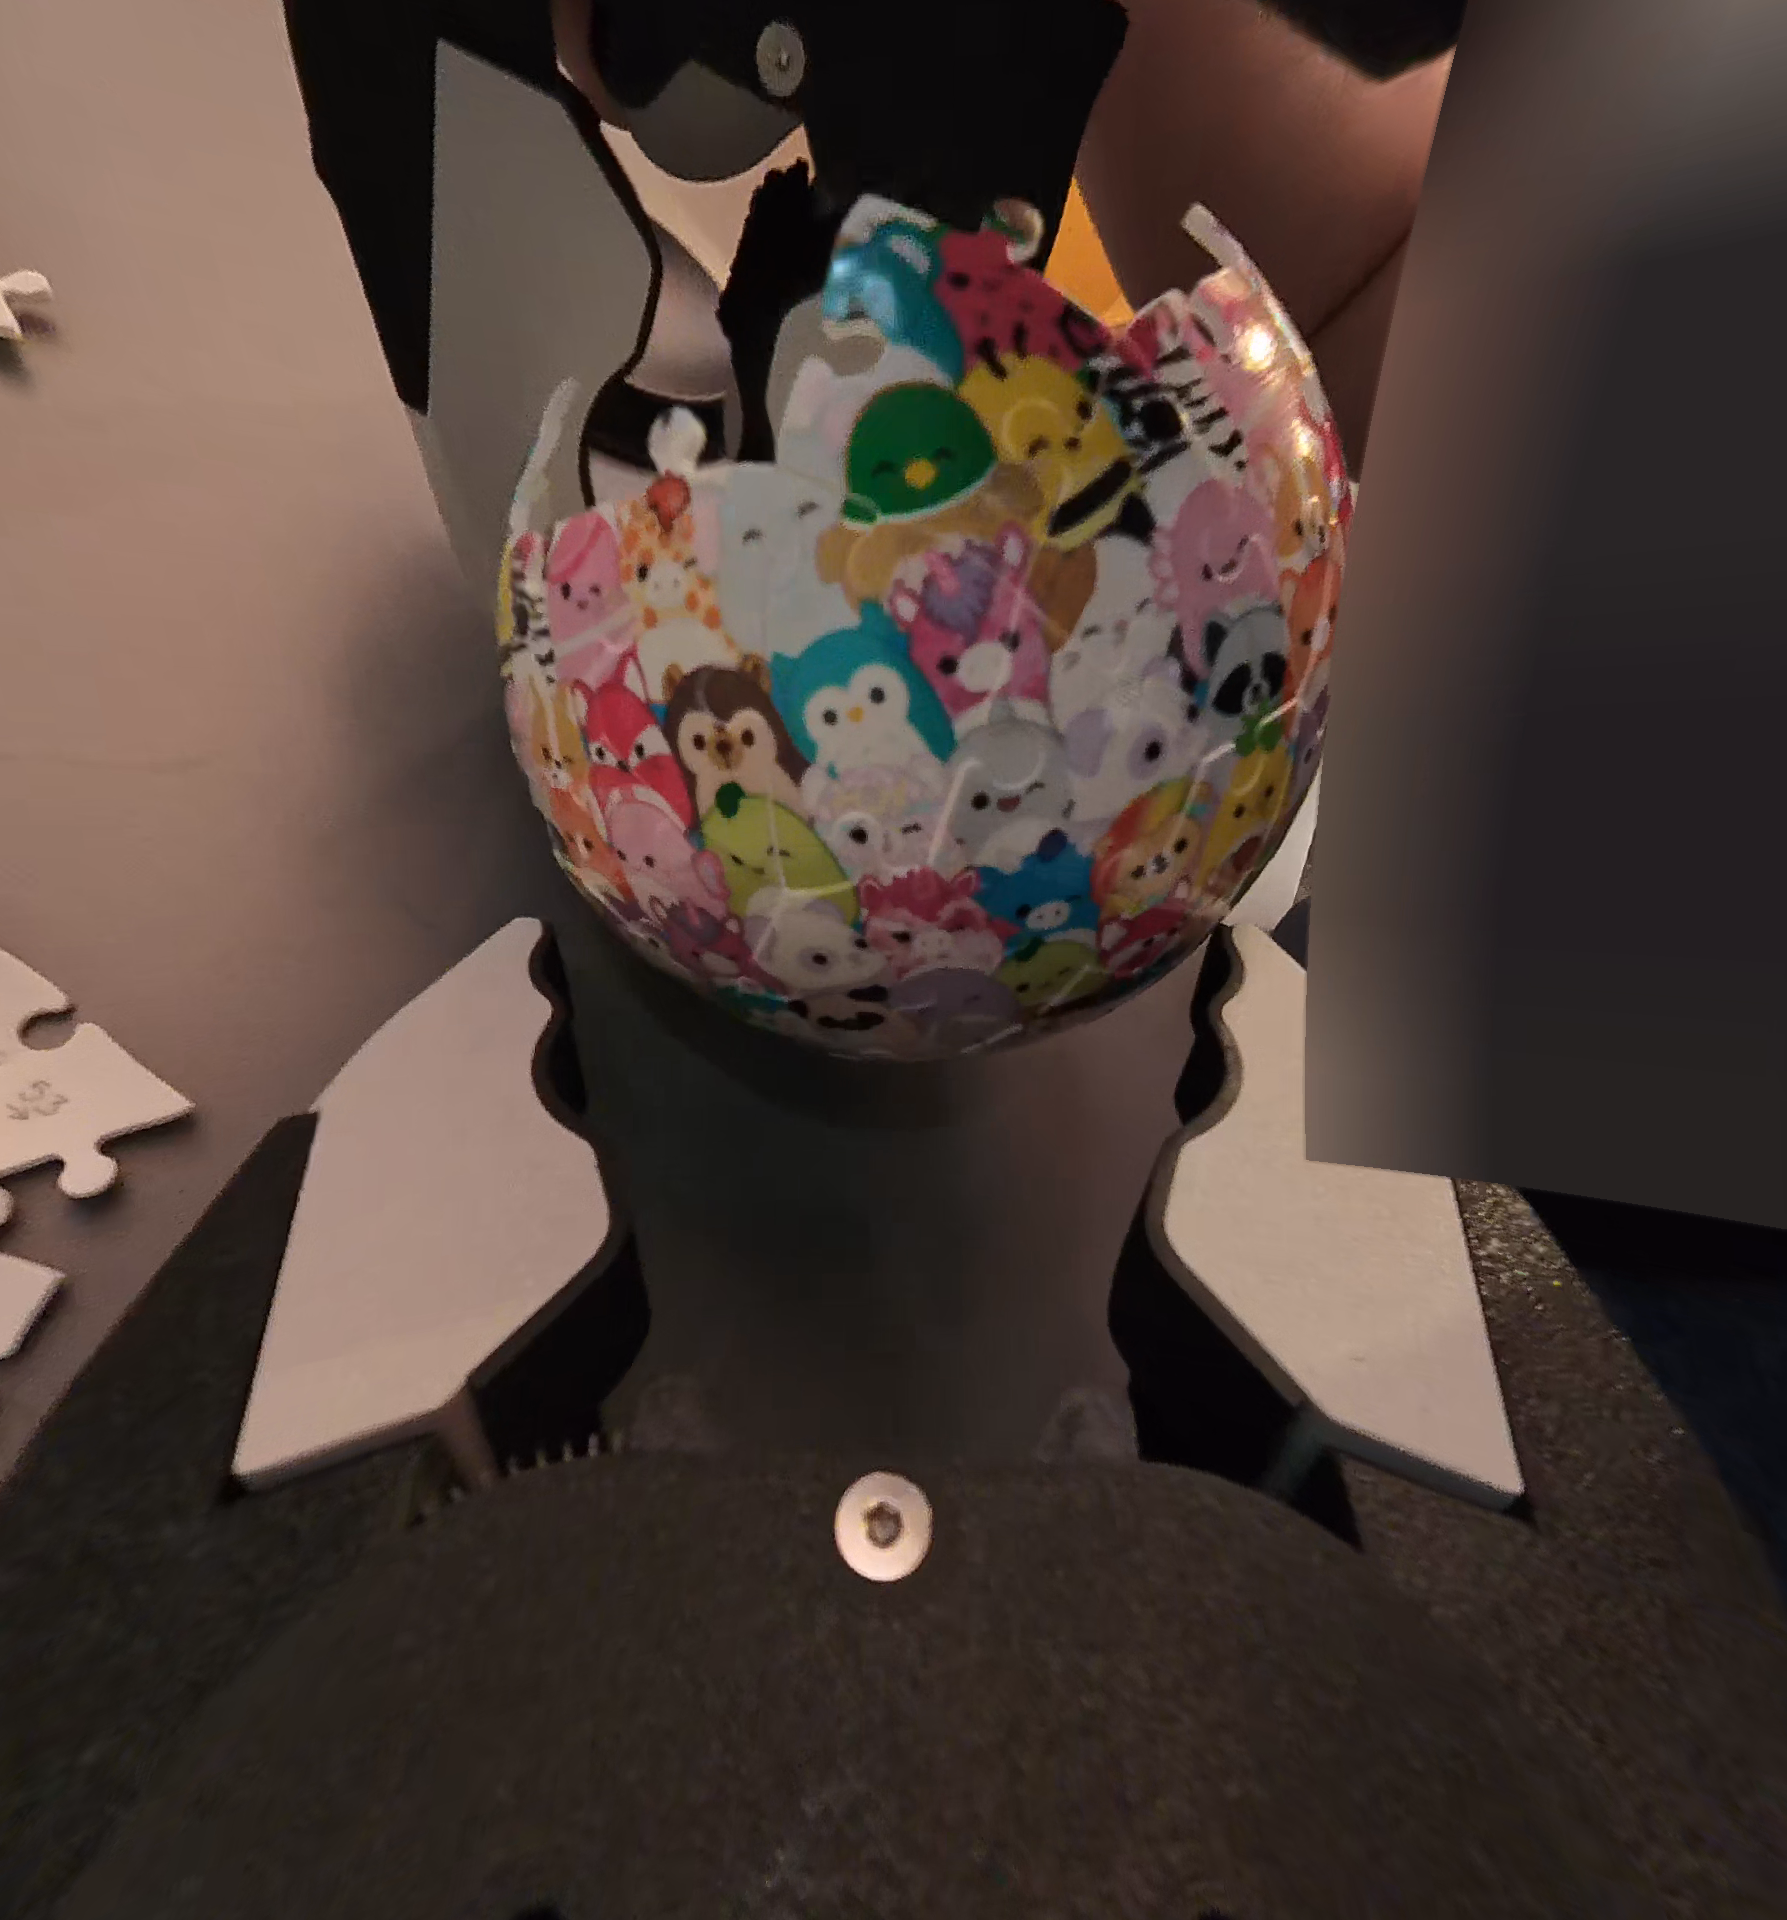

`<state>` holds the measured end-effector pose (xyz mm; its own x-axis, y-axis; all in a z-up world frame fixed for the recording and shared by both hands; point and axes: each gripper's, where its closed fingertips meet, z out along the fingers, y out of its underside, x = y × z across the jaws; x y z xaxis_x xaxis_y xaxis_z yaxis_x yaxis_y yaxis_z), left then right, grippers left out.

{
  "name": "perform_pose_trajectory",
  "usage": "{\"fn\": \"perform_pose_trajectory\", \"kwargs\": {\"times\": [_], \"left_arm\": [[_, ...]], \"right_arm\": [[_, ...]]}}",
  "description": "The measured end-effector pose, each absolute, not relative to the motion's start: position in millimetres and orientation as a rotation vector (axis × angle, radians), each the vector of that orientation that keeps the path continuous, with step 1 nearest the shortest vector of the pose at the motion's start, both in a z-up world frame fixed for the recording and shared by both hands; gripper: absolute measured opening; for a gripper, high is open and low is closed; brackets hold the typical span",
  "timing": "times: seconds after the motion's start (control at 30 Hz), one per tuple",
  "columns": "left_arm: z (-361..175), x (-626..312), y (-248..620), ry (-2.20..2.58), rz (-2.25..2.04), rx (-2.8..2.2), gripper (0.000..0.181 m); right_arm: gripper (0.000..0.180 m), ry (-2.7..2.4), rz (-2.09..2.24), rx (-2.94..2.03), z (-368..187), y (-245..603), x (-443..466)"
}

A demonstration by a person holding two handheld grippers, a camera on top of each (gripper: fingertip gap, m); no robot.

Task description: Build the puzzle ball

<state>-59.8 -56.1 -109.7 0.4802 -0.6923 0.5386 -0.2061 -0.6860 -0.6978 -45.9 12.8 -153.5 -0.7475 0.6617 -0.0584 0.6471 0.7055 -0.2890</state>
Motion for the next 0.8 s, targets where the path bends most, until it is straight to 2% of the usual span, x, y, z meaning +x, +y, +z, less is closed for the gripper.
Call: {"fn": "perform_pose_trajectory", "kwargs": {"times": [0.27,0.5,0.8], "left_arm": [[-105.3,-58.5,-50.5,0.686,-1.194,-2.155,0.111],[-104.5,-59.4,-48.9,0.680,-1.185,-2.156,0.109],[-103.8,-58.3,-46.0,0.677,-1.189,-2.154,0.109]], "right_arm": [[0.029,-2.864,0.470,-1.130,-156.1,15.2,-41.8],[0.029,-2.822,0.775,-1.249,-144.8,8.7,-42.7],[0.026,-2.774,0.894,-1.281,-142.3,9.7,-45.7]]}}
